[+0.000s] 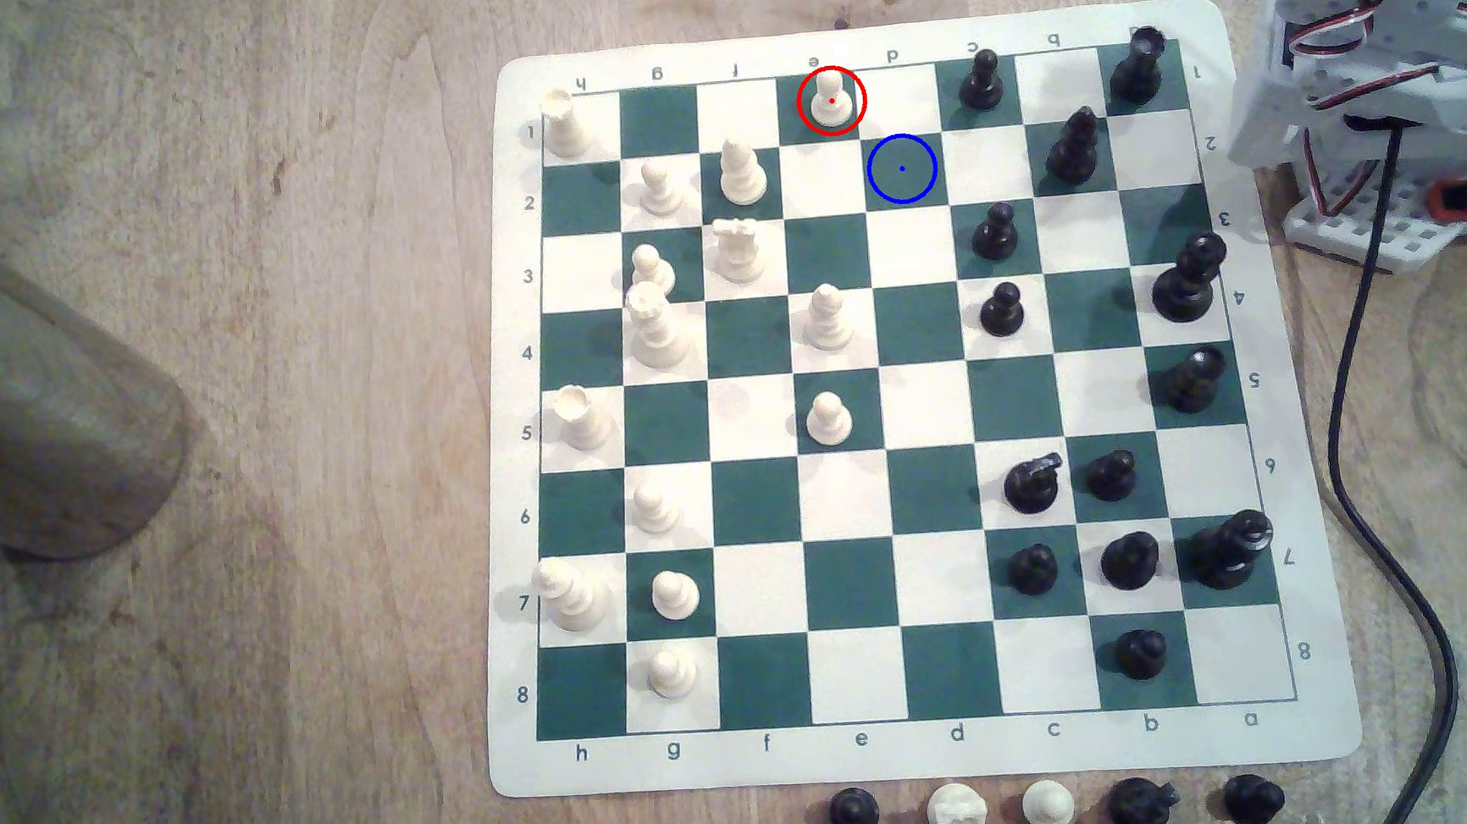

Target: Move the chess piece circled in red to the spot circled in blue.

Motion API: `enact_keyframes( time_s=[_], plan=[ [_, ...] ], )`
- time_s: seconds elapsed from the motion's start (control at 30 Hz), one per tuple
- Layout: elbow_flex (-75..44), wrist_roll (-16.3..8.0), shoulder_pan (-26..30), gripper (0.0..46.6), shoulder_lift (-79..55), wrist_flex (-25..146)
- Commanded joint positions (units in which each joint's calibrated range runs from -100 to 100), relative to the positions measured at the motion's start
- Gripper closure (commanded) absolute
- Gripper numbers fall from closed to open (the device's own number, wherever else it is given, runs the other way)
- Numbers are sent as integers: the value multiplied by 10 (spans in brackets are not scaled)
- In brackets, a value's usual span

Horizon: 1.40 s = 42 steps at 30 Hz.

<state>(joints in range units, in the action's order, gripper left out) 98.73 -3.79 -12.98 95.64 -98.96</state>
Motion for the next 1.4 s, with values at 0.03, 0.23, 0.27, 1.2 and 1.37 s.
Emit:
enact_keyframes(
  time_s=[0.03,0.23,0.27,1.2,1.37],
  plan=[
    [13,1,2,464,1,84],
    [-11,1,7,464,1,286],
    [-27,1,7,464,1,352],
    [-312,-1,-24,464,0,1358],
    [-320,-1,0,464,-16,1454]
  ],
)
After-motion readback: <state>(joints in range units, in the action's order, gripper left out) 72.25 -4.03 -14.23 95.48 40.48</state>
